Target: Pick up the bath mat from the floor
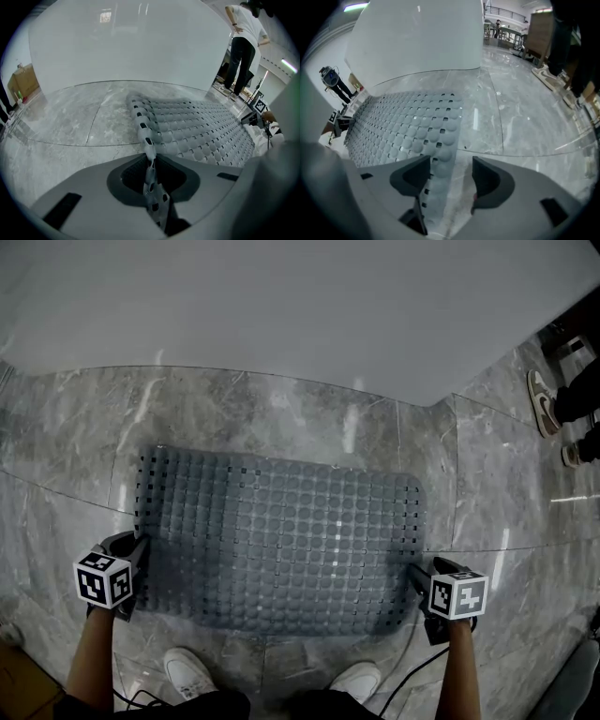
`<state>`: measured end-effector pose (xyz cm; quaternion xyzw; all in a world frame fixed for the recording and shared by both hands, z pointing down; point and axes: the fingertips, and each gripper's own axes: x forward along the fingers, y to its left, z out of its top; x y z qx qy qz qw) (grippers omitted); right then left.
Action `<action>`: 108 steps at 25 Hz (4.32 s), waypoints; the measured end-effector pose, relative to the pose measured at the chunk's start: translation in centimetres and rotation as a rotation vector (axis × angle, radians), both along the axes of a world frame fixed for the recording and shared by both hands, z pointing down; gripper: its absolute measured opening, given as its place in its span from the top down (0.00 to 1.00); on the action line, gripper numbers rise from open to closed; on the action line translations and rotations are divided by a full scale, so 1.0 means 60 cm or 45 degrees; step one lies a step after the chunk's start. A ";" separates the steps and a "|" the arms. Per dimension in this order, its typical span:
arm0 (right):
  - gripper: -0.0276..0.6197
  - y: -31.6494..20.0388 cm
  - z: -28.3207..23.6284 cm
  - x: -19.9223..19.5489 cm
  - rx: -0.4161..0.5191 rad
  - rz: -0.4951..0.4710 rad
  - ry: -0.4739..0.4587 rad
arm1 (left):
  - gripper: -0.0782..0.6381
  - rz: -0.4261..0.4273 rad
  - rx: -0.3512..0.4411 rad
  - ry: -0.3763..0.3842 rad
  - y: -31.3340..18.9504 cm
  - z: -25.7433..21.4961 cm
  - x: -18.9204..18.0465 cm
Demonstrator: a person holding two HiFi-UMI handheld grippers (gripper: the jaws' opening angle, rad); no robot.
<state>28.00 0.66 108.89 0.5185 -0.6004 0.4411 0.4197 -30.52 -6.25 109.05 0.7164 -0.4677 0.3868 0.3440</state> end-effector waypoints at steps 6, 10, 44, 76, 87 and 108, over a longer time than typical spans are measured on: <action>0.53 0.005 0.012 -0.019 -0.036 -0.022 -0.037 | 0.81 -0.003 0.000 0.001 0.001 0.001 -0.002; 0.53 0.003 0.013 -0.023 -0.048 -0.035 -0.018 | 0.81 -0.009 0.003 -0.004 0.000 0.002 -0.002; 0.83 0.003 -0.028 -0.068 0.100 -0.237 0.027 | 0.84 0.030 0.025 0.096 0.006 -0.030 0.011; 0.84 -0.049 -1.037 -0.033 0.701 -0.206 0.177 | 0.85 0.161 0.451 0.266 -0.032 -1.040 0.252; 0.84 -0.069 -1.460 -0.051 1.024 -0.119 0.217 | 0.85 0.148 0.742 0.271 -0.039 -1.466 0.276; 0.85 -0.096 -1.823 -0.083 1.459 -0.080 0.272 | 0.85 0.063 1.225 0.233 -0.033 -1.837 0.198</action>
